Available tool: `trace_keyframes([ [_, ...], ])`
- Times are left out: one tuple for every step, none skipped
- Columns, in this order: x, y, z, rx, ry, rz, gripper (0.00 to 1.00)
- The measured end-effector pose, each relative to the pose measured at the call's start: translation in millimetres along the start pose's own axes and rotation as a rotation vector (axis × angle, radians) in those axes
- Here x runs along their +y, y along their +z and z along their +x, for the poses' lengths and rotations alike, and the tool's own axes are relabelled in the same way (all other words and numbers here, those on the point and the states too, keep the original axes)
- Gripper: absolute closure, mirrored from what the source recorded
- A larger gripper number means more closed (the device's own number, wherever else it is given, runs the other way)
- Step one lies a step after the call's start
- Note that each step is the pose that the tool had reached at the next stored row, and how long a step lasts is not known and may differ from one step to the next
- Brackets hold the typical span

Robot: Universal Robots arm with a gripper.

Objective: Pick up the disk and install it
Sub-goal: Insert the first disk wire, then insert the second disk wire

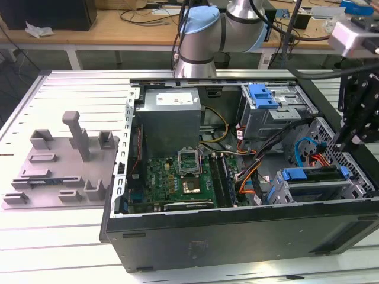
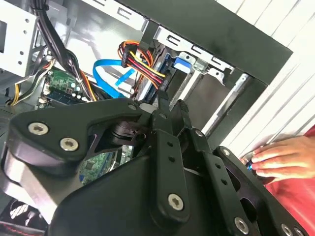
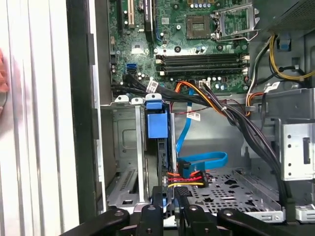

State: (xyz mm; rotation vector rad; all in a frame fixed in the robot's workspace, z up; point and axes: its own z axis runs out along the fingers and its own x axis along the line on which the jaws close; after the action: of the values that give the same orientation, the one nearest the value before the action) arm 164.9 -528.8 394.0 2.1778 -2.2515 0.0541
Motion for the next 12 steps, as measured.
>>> trace_keyframes([
  [-0.1, -3.4, 0.1, 0.0001, 0.0, 0.0001, 0.76],
  [-0.1, -4.7, 0.1, 0.0001, 0.0, 0.0001, 0.76],
  [-0.1, -5.1, 0.2, -0.0001, 0.0, 0.0, 0.76],
  [-0.1, -5.2, 0.1, -0.0002, 0.0, 0.0, 0.76],
  [-0.1, -5.4, 0.2, 0.0, 0.0, 0.0, 0.76],
  [-0.1, -5.7, 0.2, 0.0, 0.0, 0.0, 0.76],
  [-0.2, -6.4, 0.2, 0.0, 0.0, 0.0, 0.76],
  [-0.1, -6.4, 0.2, 0.0, 0.0, 0.0, 0.76],
  [-0.1, -6.6, 0.2, 0.0001, 0.0, 0.0, 0.76],
  [-0.1, -6.8, 0.2, 0.0001, 0.0, 0.0001, 0.76],
  [-0.1, -6.8, 0.2, 0.0, 0.0, 0.0, 0.76],
  [-0.2, -6.9, 0.2, 0.0, 0.0, 0.0, 0.76],
])
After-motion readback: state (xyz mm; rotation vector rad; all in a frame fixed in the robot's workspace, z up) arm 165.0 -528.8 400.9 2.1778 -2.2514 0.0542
